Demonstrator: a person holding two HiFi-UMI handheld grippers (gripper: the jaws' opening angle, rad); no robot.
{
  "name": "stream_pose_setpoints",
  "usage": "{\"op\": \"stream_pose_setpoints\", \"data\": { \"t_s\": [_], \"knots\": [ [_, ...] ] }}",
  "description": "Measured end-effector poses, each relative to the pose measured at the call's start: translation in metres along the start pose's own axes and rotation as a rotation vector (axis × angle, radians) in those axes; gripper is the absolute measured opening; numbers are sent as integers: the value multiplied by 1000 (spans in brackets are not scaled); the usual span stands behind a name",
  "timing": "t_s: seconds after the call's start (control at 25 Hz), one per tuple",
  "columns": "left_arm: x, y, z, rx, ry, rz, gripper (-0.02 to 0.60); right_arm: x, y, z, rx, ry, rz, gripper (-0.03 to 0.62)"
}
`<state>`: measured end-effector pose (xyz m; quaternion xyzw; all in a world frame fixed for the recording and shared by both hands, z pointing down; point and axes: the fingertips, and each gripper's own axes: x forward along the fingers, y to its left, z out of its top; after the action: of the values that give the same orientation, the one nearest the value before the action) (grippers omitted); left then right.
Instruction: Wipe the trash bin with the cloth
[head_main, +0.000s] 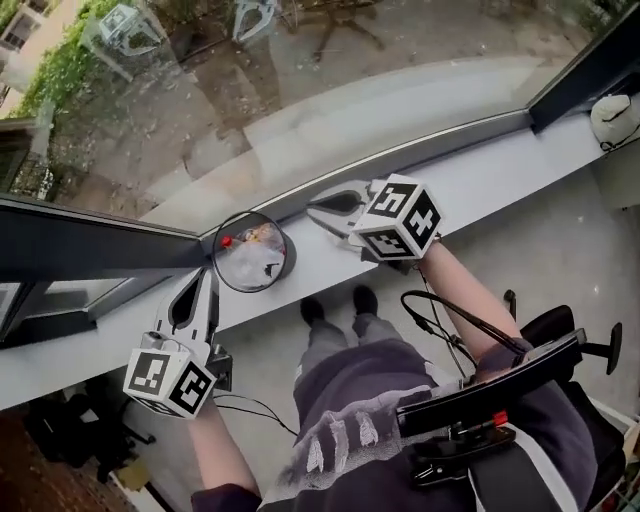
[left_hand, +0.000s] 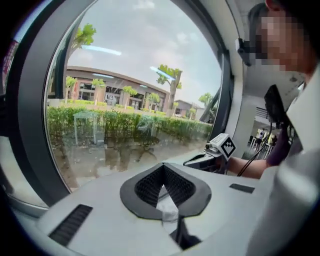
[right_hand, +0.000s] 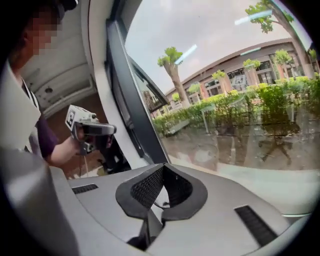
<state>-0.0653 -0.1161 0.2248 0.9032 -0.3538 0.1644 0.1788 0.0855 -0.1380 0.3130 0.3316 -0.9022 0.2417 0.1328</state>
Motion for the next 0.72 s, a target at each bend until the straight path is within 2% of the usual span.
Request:
{"op": "stream_pose_setpoints", "data": {
  "t_s": [0.12, 0.24, 0.44, 0.56, 0.72],
  "knots": [
    [-17, -28, 32, 36, -73, -44, -2, -18, 47, 44, 13, -103, 119, -2],
    [-27, -46, 53, 107, -132, -83, -2, -31, 77, 77, -3, -196, 185, -2],
    [-64, -55, 50, 268, -156, -2, -2, -51, 133, 101, 42, -343, 268, -2],
    [-99, -53, 40, 255, -220, -24, -2, -54, 179, 107, 103, -435, 341, -2],
    [-151, -49, 14, 228, -248, -70, -2, -48, 244, 98, 145, -473, 387, -2]
  ]
}}
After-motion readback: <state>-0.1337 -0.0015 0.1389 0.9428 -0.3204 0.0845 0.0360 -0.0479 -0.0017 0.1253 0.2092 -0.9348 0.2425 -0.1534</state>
